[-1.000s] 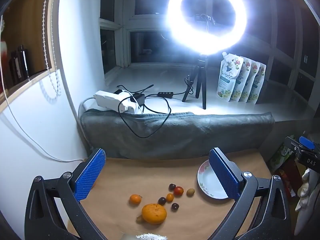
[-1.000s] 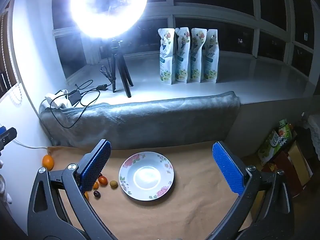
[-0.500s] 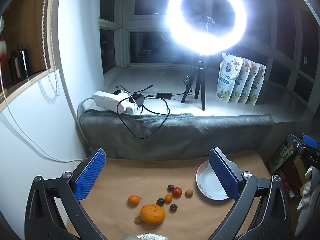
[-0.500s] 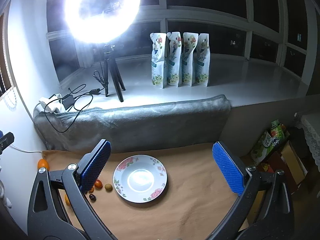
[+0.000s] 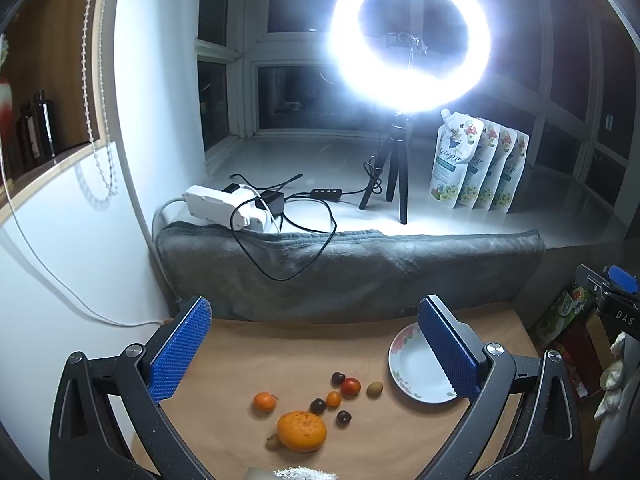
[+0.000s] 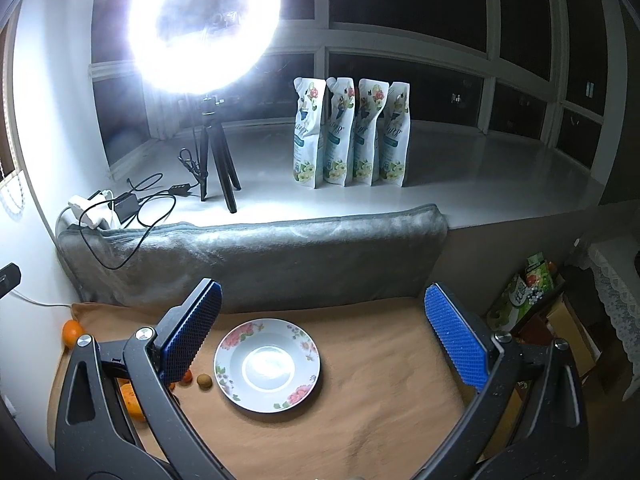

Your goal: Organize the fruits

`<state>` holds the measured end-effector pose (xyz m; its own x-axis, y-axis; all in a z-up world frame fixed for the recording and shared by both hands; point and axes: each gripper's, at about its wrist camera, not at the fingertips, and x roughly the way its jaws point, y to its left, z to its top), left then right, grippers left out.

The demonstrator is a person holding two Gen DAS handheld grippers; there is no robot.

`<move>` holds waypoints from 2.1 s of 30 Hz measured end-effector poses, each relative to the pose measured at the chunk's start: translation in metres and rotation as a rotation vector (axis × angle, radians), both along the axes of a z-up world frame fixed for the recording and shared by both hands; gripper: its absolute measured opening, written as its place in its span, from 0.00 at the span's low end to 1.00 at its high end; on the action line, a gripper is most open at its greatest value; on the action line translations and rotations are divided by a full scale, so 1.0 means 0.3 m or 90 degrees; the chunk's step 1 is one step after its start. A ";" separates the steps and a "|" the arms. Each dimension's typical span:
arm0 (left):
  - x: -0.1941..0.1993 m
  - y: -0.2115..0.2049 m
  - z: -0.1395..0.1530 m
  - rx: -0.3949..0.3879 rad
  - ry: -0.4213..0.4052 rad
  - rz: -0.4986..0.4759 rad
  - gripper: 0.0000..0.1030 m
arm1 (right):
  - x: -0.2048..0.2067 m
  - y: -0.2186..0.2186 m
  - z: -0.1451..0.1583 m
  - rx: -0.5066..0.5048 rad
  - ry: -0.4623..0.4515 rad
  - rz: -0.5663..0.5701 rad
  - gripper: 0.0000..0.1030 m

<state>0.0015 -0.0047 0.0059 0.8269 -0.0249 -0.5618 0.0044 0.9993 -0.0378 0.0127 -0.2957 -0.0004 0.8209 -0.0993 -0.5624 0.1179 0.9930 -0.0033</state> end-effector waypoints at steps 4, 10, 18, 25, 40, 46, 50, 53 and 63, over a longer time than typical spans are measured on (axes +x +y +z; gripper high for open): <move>0.000 -0.001 0.001 0.000 0.000 0.001 0.99 | -0.003 0.002 0.000 -0.002 0.000 0.000 1.00; -0.001 -0.004 0.004 0.001 0.000 0.001 0.99 | -0.003 0.002 -0.001 0.003 0.003 0.000 1.00; -0.001 -0.011 0.007 0.005 -0.002 0.001 0.99 | -0.003 -0.005 -0.017 0.017 0.009 0.004 1.00; -0.006 -0.008 0.005 0.004 -0.002 0.001 0.99 | 0.000 -0.006 -0.029 0.026 0.017 0.011 1.00; -0.012 0.000 -0.001 0.003 -0.001 -0.001 0.99 | 0.000 -0.003 -0.039 0.037 0.023 0.021 1.00; -0.015 0.012 -0.015 0.003 0.005 -0.001 0.99 | 0.005 0.007 -0.055 0.044 0.031 0.027 1.00; -0.009 0.018 -0.025 0.002 0.011 0.002 0.99 | 0.009 0.012 -0.065 0.055 0.039 0.037 1.00; -0.005 0.026 -0.045 0.000 0.024 0.004 0.99 | 0.016 0.026 -0.085 0.067 0.051 0.054 1.00; 0.011 0.128 -0.194 -0.051 0.113 0.012 0.99 | 0.067 0.112 -0.249 0.151 0.138 0.141 1.00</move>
<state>0.0049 0.0336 -0.0524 0.7156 -0.0603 -0.6959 -0.0284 0.9929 -0.1153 0.0329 -0.2620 -0.0751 0.6669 0.2207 -0.7117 -0.0775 0.9705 0.2283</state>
